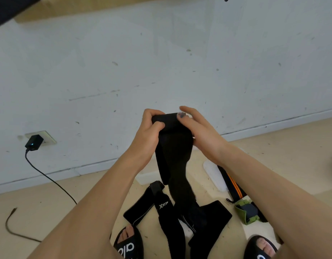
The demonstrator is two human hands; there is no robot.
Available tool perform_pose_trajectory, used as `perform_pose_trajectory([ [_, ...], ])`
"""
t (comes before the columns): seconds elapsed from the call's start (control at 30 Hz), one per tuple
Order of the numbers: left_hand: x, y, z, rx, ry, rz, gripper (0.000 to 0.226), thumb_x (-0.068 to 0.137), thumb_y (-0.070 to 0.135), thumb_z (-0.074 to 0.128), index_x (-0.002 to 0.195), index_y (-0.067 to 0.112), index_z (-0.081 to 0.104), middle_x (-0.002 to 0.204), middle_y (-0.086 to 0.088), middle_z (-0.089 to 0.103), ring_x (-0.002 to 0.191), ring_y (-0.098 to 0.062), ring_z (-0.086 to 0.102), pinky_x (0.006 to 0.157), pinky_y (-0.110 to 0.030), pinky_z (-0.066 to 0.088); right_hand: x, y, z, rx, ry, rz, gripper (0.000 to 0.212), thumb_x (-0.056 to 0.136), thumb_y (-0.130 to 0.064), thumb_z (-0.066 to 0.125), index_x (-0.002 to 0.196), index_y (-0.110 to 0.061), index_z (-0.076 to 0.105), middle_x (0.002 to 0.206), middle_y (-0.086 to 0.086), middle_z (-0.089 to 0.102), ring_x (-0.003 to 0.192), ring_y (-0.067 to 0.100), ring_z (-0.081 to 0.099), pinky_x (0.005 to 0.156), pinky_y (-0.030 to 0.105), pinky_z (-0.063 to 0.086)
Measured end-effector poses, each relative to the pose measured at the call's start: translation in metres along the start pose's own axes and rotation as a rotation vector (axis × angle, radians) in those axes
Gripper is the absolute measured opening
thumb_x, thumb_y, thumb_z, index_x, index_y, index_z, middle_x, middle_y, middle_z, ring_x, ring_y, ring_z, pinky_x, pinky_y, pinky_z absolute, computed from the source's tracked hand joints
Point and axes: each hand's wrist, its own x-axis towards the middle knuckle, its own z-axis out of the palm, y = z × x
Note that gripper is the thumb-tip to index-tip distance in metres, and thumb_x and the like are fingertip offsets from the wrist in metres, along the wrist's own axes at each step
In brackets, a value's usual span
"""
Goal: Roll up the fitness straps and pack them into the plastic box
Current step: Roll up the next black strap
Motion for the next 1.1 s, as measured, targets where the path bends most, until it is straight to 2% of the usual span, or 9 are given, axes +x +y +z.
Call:
perform_pose_trajectory([
  [0.1, -0.002, 0.001, 0.004, 0.074, 0.031, 0.016, 0.019, 0.101, 0.009, 0.042, 0.116, 0.021, 0.047, 0.107, -0.002, 0.058, 0.094, -0.016, 0.06, 0.079, -0.032, 0.052, 0.006, -0.004, 0.004, 0.054, 0.119, 0.046, 0.054, 0.103, -0.058, 0.044, 0.151, -0.032, 0.041, 0.135, -0.005, 0.058, 0.123, 0.015, 0.06, 0.111, 0.039, 0.047],
  [0.17, -0.01, 0.001, 0.014, 0.081, -0.043, -0.025, 0.021, 0.1, 0.008, 0.038, 0.118, 0.017, 0.044, 0.102, -0.005, 0.059, 0.084, -0.014, 0.06, 0.068, -0.026, 0.051, 0.004, 0.002, 0.012, 0.033, 0.129, 0.053, 0.044, 0.103, -0.056, 0.043, 0.14, -0.034, 0.047, 0.132, -0.006, 0.059, 0.123, 0.01, 0.058, 0.108, 0.034, 0.045],
  [0.27, -0.018, -0.003, 0.02, 0.068, -0.103, -0.07, 0.022, 0.1, 0.009, 0.037, 0.119, 0.018, 0.044, 0.102, -0.006, 0.06, 0.081, -0.009, 0.059, 0.065, -0.02, 0.05, -0.001, 0.009, 0.017, 0.012, 0.109, 0.098, 0.027, 0.106, -0.05, 0.042, 0.129, -0.036, 0.048, 0.122, -0.005, 0.061, 0.117, 0.011, 0.061, 0.105, 0.035, 0.048],
  [0.47, -0.014, -0.004, 0.015, 0.13, -0.133, -0.028, 0.026, 0.102, 0.008, 0.04, 0.121, 0.026, 0.047, 0.115, -0.007, 0.061, 0.099, -0.014, 0.063, 0.083, -0.032, 0.054, -0.002, 0.009, 0.009, -0.011, 0.056, 0.144, 0.04, 0.103, -0.057, 0.047, 0.131, -0.029, 0.048, 0.122, 0.0, 0.063, 0.112, 0.015, 0.066, 0.104, 0.043, 0.053],
  [0.6, -0.006, -0.004, 0.007, 0.109, -0.081, 0.05, 0.03, 0.102, 0.004, 0.046, 0.121, 0.028, 0.05, 0.11, 0.0, 0.061, 0.096, -0.011, 0.062, 0.082, -0.027, 0.051, 0.0, 0.005, 0.007, -0.128, 0.06, 0.15, 0.046, 0.101, -0.064, 0.046, 0.116, -0.023, 0.06, 0.114, 0.003, 0.07, 0.106, 0.018, 0.07, 0.1, 0.046, 0.057],
  [0.8, -0.005, -0.004, 0.004, 0.093, -0.096, 0.119, 0.029, 0.104, 0.003, 0.046, 0.125, 0.023, 0.049, 0.109, 0.004, 0.061, 0.093, 0.003, 0.062, 0.082, -0.017, 0.051, 0.002, 0.004, 0.009, -0.048, 0.097, 0.047, 0.033, 0.104, -0.042, 0.057, 0.117, -0.011, 0.062, 0.11, 0.009, 0.069, 0.101, 0.023, 0.069, 0.096, 0.043, 0.057],
  [0.87, -0.003, -0.006, 0.006, 0.041, -0.135, 0.087, 0.029, 0.107, 0.011, 0.044, 0.128, 0.031, 0.046, 0.116, 0.004, 0.059, 0.099, 0.001, 0.063, 0.088, -0.021, 0.052, 0.002, 0.005, 0.007, -0.032, 0.094, 0.012, 0.027, 0.104, -0.036, 0.059, 0.115, -0.011, 0.061, 0.103, 0.006, 0.067, 0.094, 0.018, 0.068, 0.092, 0.044, 0.058],
  [0.97, -0.002, -0.007, 0.007, -0.001, -0.152, 0.01, 0.02, 0.109, 0.032, 0.043, 0.124, 0.044, 0.045, 0.124, 0.003, 0.059, 0.111, -0.011, 0.065, 0.1, -0.037, 0.054, 0.001, 0.003, 0.005, -0.052, 0.07, -0.028, 0.019, 0.105, -0.03, 0.058, 0.115, -0.013, 0.059, 0.103, 0.008, 0.066, 0.094, 0.02, 0.068, 0.089, 0.043, 0.059],
  [1.1, 0.0, -0.006, 0.005, -0.06, -0.111, 0.028, 0.023, 0.108, 0.016, 0.044, 0.118, 0.035, 0.05, 0.12, -0.007, 0.062, 0.105, -0.02, 0.067, 0.091, -0.039, 0.057, 0.001, 0.003, 0.006, 0.038, 0.041, -0.01, 0.019, 0.104, -0.029, 0.06, 0.118, -0.017, 0.06, 0.12, 0.019, 0.065, 0.106, 0.03, 0.07, 0.092, 0.045, 0.058],
])
